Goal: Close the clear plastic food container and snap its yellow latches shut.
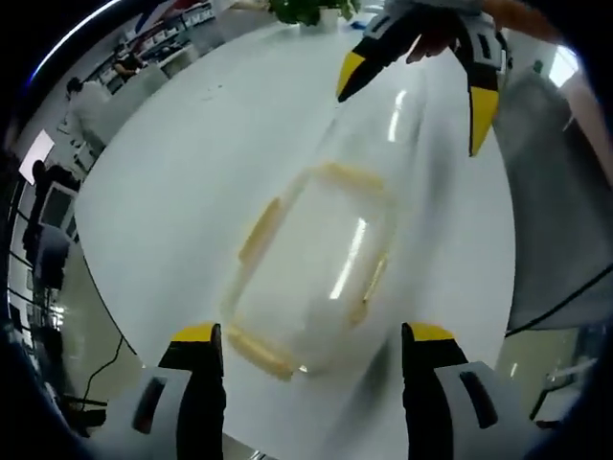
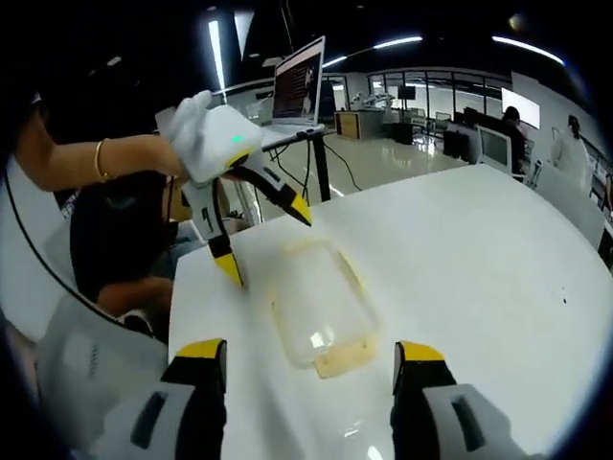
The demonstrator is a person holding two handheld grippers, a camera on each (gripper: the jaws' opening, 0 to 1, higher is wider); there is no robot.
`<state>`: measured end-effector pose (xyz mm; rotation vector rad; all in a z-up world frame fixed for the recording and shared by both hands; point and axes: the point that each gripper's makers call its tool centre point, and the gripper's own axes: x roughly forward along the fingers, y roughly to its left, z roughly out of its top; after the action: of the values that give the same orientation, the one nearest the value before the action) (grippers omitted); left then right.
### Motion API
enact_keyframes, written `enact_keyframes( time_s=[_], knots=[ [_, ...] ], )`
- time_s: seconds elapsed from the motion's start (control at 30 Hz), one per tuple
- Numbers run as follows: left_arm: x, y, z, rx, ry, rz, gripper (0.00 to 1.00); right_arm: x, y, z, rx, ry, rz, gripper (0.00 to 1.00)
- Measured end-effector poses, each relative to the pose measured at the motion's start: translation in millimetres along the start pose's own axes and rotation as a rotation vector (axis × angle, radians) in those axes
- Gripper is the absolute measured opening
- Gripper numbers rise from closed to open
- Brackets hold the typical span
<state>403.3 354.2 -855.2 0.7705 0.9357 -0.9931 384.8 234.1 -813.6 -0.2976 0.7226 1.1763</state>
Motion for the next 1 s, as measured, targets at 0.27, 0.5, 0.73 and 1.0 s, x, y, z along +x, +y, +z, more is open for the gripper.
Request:
enact_keyframes(
  time_s=[0.27, 0.5, 0.73, 1.0],
  knots=[
    [4.6, 5.1, -8.9, 0.026, 0.029, -0.033, 0.73, 12.9, -7.8, -11.0, -0.077, 0.09, -0.029, 0.7],
    [11.3, 14.2, -23.1, 0.019, 0.045, -0.057, 0.73, 30.8, -9.8, -7.7, -0.074, 0.124, -0.008, 0.7],
    [15.2, 19.0, -25.2, 0.022, 0.039, -0.077, 0.73, 47.5, -15.5, -11.1, -0.07, 0.19, -0.009, 0.7],
    [19.5, 21.1, -26.0, 0.023, 0.037, -0.111, 0.71, 62.0, -16.4, -23.9, -0.125, 0.294, 0.009, 0.71]
  ],
)
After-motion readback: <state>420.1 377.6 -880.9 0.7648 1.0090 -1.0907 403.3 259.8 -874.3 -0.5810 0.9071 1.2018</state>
